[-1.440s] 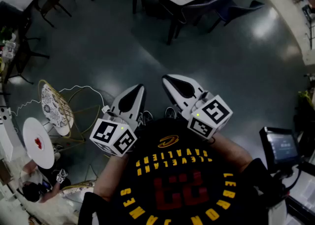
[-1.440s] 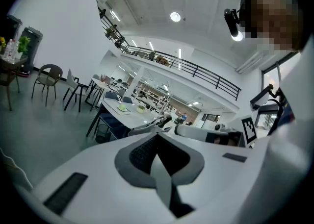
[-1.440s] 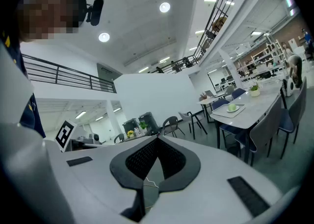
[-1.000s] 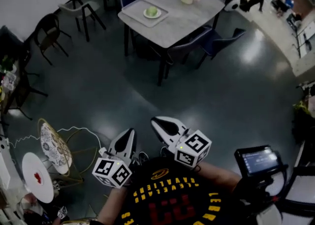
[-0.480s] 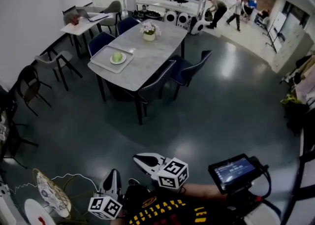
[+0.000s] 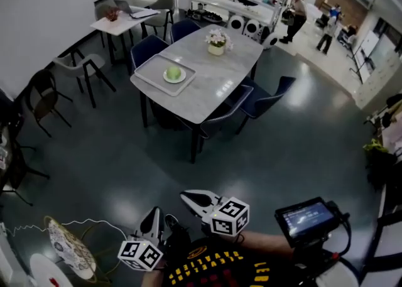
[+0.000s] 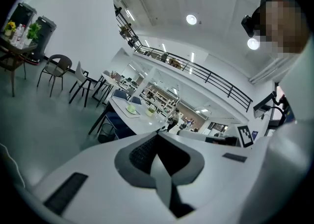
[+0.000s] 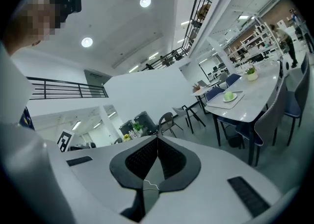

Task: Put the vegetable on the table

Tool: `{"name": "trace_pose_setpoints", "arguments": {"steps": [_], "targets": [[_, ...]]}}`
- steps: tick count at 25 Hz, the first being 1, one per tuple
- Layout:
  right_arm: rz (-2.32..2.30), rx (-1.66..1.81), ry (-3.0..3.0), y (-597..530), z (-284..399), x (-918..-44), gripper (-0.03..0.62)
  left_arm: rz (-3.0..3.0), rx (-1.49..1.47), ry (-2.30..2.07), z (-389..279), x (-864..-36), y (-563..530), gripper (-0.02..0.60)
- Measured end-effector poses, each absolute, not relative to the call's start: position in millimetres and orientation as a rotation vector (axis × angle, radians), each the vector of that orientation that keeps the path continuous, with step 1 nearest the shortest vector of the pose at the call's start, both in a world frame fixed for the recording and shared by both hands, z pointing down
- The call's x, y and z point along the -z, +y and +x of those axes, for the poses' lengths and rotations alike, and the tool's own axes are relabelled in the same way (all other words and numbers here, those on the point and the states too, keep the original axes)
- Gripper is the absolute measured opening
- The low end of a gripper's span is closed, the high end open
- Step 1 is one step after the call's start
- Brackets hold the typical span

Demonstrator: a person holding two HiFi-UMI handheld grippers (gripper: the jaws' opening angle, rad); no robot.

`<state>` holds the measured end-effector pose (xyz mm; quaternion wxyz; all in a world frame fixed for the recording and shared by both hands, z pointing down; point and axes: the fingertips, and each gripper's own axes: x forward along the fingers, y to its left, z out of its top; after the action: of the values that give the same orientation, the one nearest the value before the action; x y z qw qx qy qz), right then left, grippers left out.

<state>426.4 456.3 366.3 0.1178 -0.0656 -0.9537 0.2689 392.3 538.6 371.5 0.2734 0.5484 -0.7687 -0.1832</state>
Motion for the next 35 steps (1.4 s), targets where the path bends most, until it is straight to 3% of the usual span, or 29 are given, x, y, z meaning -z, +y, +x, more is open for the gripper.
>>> {"name": "trace_pose_setpoints", "arguments": {"steps": [9, 20, 35], "targets": [[-0.111, -0.811, -2.781, 452.9, 311.8, -364.0, 0.005, 1.526, 0.497, -2.007, 270.9, -366.8, 529.7, 0.000], [-0.020, -0.901, -2.706, 430.7, 255.7, -392.1, 0.005, 1.511, 0.523, -1.904, 211.5, -395.7, 507.2, 0.000], [-0.148, -1.028, -2.740, 321.9, 113.1, -379.1, 0.005, 1.408, 0.474, -2.063, 78.2, -378.6, 419.6, 0.000]]}}
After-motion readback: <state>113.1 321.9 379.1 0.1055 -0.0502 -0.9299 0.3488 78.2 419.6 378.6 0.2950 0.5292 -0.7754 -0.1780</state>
